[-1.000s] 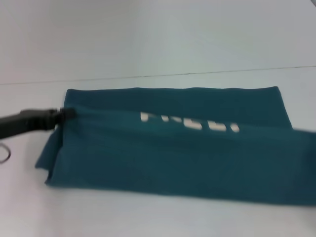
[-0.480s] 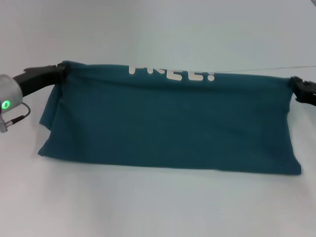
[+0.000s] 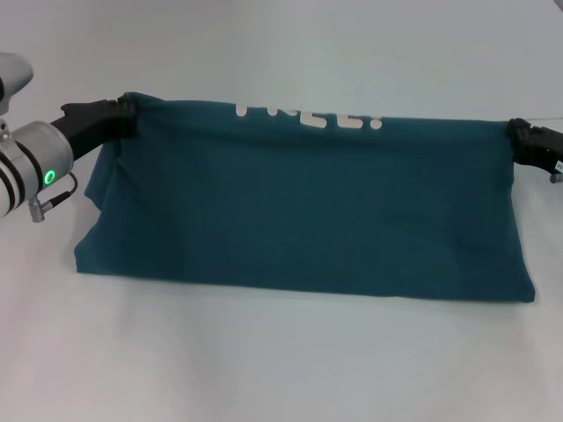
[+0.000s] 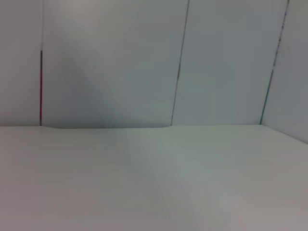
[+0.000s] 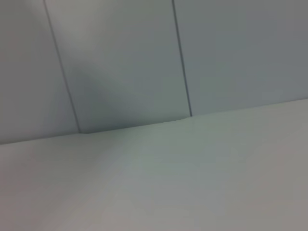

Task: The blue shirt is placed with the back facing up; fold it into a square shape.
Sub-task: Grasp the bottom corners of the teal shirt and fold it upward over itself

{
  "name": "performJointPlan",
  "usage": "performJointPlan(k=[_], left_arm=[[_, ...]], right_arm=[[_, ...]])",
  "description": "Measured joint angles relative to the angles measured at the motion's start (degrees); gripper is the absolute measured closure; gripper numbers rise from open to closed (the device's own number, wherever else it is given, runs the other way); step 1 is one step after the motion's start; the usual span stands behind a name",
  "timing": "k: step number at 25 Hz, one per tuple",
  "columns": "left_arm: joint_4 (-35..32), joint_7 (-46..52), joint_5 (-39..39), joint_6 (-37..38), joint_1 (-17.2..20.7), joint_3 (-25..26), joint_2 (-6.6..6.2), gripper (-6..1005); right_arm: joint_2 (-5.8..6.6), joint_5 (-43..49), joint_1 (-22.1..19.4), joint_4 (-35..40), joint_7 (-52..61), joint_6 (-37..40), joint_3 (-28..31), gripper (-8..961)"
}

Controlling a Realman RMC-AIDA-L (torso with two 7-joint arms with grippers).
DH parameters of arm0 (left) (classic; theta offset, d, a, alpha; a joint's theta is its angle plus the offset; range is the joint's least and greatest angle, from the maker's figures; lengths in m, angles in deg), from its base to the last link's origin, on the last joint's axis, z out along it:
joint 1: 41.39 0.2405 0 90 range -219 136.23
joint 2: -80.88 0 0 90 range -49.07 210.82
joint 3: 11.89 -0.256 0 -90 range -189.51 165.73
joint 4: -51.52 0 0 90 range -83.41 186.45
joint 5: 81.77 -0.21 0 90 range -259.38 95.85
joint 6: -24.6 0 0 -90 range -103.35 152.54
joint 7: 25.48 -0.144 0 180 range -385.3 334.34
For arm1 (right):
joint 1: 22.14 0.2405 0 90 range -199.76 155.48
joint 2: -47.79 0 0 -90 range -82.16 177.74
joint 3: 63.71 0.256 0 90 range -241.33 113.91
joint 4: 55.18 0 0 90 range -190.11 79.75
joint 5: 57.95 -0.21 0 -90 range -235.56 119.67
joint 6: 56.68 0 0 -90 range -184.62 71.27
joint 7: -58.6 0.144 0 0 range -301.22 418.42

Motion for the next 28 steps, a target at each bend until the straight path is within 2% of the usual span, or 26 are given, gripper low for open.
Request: performJointPlan(k=[16, 19, 22, 25, 28], left_arm=[[1.1, -3.0, 2.6, -2.2, -0.7, -0.2, -0.22, 936], [1.0, -4.0, 2.6, -2.2, -0.8, -0.7, 0.27, 935], [0.8, -6.9, 3.0, -2.8, -0.8, -0.9, 1.38, 934], [1.3, -8.7, 4.1, -5.2, -1.2, -0.9, 1.71, 932], [1.7, -8.7, 5.0, -6.7, -1.3, -0.9, 1.73, 931]], right_arm=[[0.07, -1.8, 0.7, -0.6, -1.2, -3.1, -1.0, 935], [-0.22, -1.8, 0.9, -1.1, -1.7, -5.1, -2.6, 936], [-0.80, -1.9, 1.3, -1.2, -2.3, -7.6, -4.4, 931], [-1.29, -1.9, 2.0, -1.2, -2.7, -10.1, -5.5, 923], [-1.63, -2.2, 2.9, -1.2, -2.8, -12.8, -5.6, 795]])
